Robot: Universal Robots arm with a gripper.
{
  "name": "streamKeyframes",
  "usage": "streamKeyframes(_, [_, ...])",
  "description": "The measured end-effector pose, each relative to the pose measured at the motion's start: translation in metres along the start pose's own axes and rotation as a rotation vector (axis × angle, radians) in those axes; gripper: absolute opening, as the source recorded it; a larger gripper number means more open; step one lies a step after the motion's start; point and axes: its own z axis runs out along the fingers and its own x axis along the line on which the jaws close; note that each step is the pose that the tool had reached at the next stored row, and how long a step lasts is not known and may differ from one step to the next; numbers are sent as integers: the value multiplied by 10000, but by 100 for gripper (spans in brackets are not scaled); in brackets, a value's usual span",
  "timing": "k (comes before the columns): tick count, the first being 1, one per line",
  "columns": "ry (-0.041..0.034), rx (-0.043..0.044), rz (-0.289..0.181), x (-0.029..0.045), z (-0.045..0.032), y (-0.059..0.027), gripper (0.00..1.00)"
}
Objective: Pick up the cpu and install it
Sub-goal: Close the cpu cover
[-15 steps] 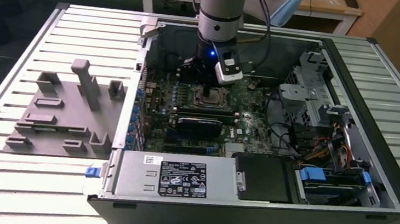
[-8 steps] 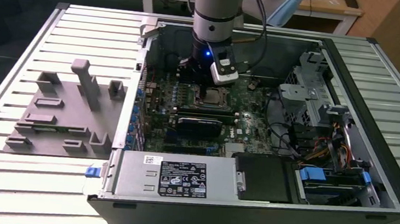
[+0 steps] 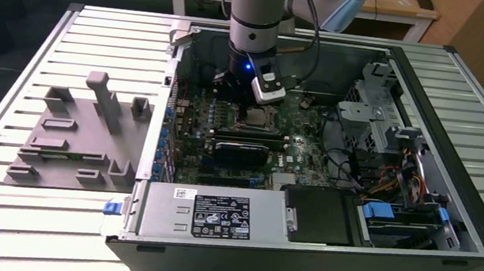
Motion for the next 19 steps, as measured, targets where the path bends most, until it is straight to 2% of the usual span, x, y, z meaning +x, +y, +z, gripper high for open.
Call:
streamKeyframes(8, [1,1,-50,10,36,-2,11])
streamKeyframes(19, [3,4,-51,10,48,-3,11])
